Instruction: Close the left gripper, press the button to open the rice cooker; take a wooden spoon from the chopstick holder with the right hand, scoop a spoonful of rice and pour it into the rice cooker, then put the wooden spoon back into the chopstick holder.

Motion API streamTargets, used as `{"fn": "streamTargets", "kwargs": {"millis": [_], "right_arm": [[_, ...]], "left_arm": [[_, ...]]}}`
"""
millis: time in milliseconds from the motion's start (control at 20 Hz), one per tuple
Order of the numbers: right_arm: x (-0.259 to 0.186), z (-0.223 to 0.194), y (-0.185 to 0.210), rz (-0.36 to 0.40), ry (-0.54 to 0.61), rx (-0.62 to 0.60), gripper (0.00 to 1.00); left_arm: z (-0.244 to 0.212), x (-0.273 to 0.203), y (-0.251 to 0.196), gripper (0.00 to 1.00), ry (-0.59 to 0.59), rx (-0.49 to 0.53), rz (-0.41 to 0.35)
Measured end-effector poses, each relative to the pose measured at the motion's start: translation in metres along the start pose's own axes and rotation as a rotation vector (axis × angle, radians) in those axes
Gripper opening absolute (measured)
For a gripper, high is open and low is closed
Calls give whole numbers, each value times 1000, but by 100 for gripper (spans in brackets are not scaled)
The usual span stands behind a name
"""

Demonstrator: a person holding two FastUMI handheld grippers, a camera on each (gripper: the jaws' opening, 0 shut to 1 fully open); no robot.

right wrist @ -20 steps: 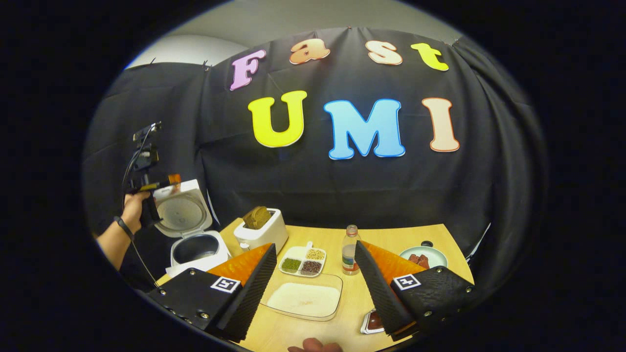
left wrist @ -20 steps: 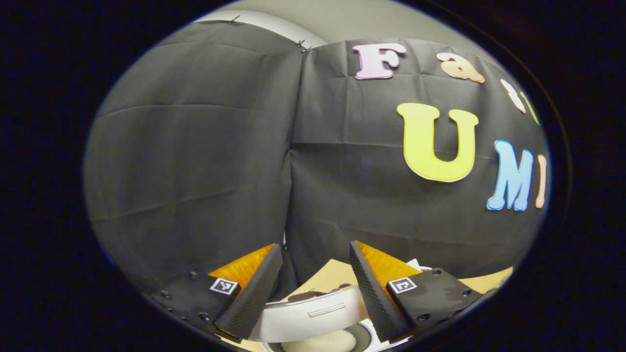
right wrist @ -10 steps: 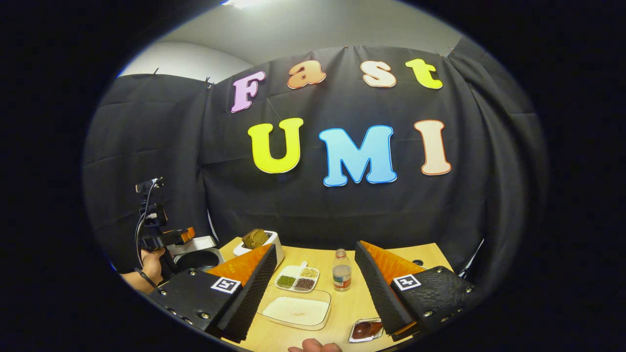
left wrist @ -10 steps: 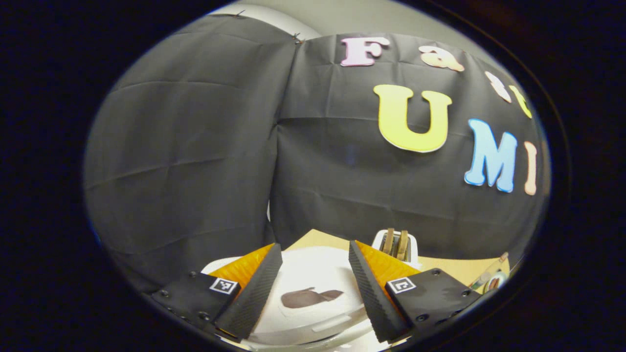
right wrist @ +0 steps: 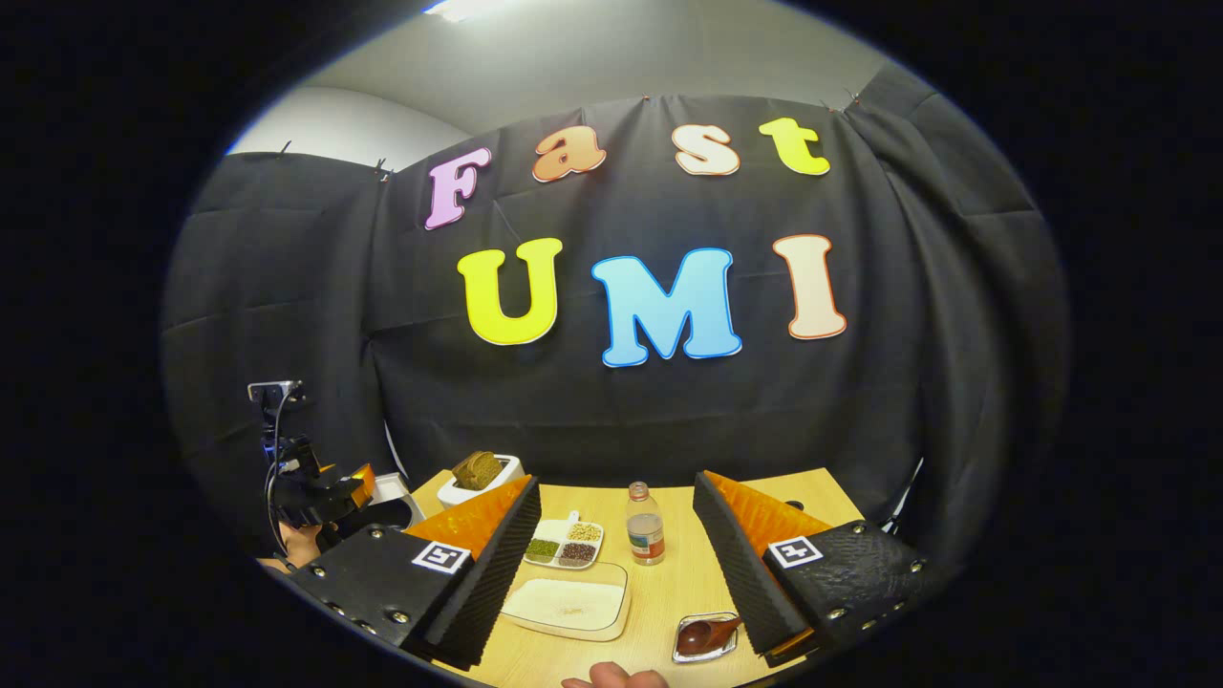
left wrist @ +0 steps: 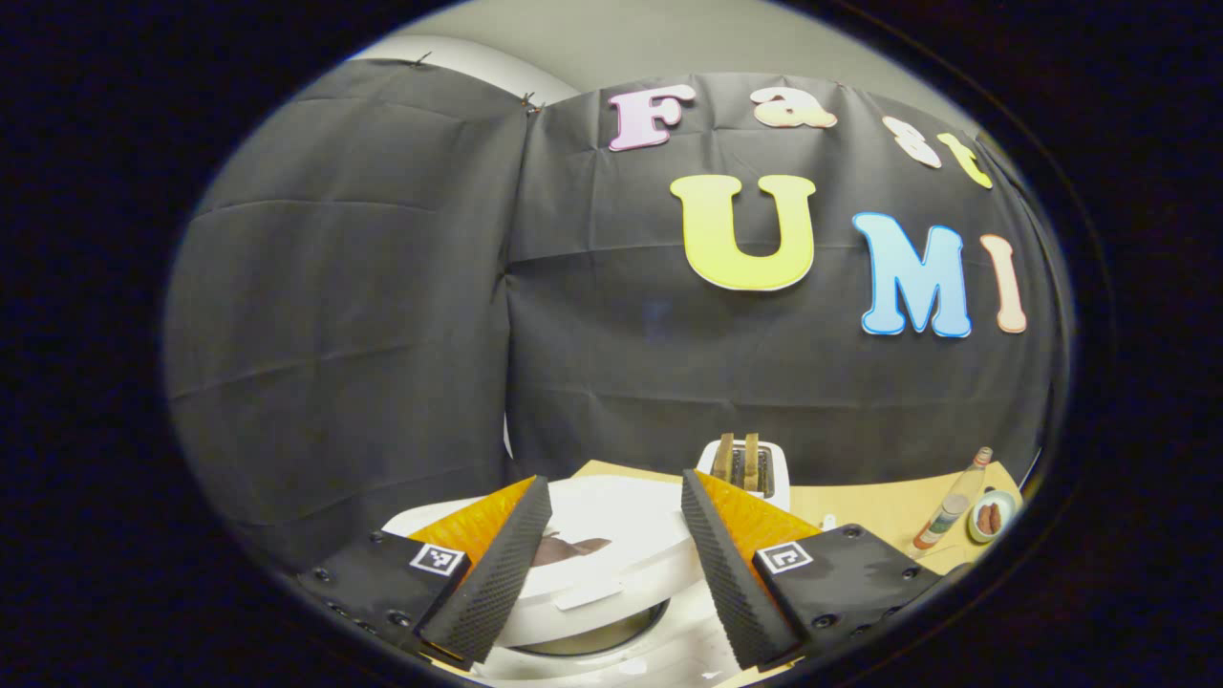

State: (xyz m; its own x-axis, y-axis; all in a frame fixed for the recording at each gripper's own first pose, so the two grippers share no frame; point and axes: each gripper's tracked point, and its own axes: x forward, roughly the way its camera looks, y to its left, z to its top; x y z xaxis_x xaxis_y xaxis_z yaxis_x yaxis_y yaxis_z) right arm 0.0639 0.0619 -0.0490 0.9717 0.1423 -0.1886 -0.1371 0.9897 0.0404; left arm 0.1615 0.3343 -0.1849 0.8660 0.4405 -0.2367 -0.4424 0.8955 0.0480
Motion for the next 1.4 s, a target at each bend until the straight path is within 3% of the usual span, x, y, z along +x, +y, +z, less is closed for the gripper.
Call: {"fn": "streamTargets", "kwargs": {"millis": [300, 450, 1150, 1400], "right_arm": [[-6, 2, -8, -27, -1, 5, 98], [-9, 6, -7, -29, -14, 3, 98], [-14, 11, -25, -74, -55, 5, 98], [-15, 3, -31, -85, -37, 24, 98]], "left_arm": [[-40, -14, -5, 96, 72, -45, 0], [-52, -19, -9, 96, 87, -19, -8], [-88, -23, -16, 96, 161, 10, -3], [-95, -23, -17, 96, 200, -27, 0]]}}
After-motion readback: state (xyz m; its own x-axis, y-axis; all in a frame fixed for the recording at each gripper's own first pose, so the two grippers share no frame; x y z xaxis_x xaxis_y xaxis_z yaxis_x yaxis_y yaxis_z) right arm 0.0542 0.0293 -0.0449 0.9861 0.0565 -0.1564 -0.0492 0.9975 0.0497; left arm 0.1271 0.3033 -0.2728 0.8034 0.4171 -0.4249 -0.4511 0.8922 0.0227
